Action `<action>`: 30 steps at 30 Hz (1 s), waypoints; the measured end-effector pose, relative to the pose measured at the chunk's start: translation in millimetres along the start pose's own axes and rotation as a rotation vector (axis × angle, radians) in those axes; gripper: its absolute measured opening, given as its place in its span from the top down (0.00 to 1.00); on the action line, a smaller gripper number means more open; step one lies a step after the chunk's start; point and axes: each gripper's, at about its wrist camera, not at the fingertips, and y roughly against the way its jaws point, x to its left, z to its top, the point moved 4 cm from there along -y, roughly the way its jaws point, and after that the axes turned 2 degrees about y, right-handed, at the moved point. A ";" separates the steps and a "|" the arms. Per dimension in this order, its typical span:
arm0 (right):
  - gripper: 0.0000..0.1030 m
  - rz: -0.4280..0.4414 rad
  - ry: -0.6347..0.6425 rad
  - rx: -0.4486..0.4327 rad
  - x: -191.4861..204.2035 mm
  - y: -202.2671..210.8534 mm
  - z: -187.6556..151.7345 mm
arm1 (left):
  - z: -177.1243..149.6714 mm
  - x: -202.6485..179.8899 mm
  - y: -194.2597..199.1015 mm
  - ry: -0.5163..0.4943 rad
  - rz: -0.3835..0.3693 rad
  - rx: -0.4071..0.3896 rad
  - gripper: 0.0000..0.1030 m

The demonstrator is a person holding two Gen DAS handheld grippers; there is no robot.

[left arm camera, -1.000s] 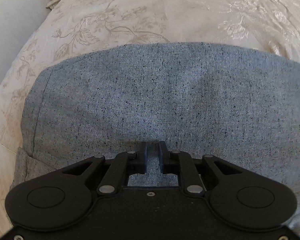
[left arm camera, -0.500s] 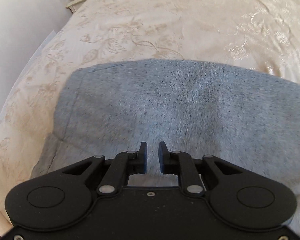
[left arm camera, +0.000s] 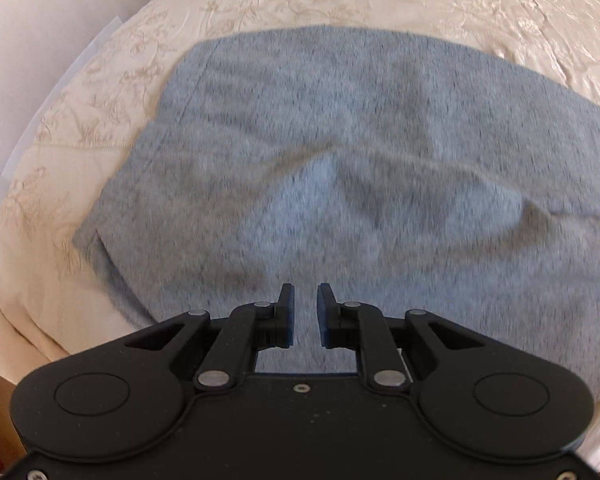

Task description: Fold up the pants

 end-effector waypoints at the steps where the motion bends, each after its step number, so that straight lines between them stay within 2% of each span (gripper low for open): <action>1: 0.60 -0.006 -0.029 0.007 -3.1 -2.0 -4.6 | -4.6 -1.1 -0.6 -0.007 -0.007 0.011 0.77; 6: 0.60 0.007 -0.147 0.019 -9.7 -13.3 -9.6 | -13.8 -11.3 3.5 -0.073 -0.033 0.005 0.77; 10: 0.59 0.043 -0.252 0.030 -12.5 -28.9 4.6 | -15.5 -17.2 10.2 -0.141 -0.043 -0.029 0.77; 13: 0.57 0.079 -0.328 0.051 -14.8 -37.4 10.3 | -16.9 -14.0 12.3 -0.143 -0.069 -0.036 0.77; 16: 0.64 0.093 -0.355 0.043 -14.9 -36.5 12.0 | -20.3 -5.0 11.9 -0.112 -0.088 -0.025 0.77; 18: 0.96 0.100 -0.330 0.031 -12.9 -30.2 12.4 | -23.3 3.0 10.7 -0.077 -0.104 -0.014 0.77; 22: 0.96 0.102 -0.275 0.009 -11.1 -15.4 10.3 | -30.0 21.8 4.4 -0.002 -0.128 0.018 0.77; 24: 0.97 0.091 -0.250 -0.003 -10.8 -7.7 7.5 | -31.6 30.8 1.5 0.032 -0.131 0.024 0.67; 25: 0.97 0.088 -0.244 -0.006 -11.0 -3.9 5.8 | -31.1 35.0 0.6 0.047 -0.133 0.025 0.66; 30: 0.97 0.060 -0.240 -0.011 -13.4 7.8 -3.1 | -26.9 48.0 -6.8 0.080 -0.159 0.039 0.65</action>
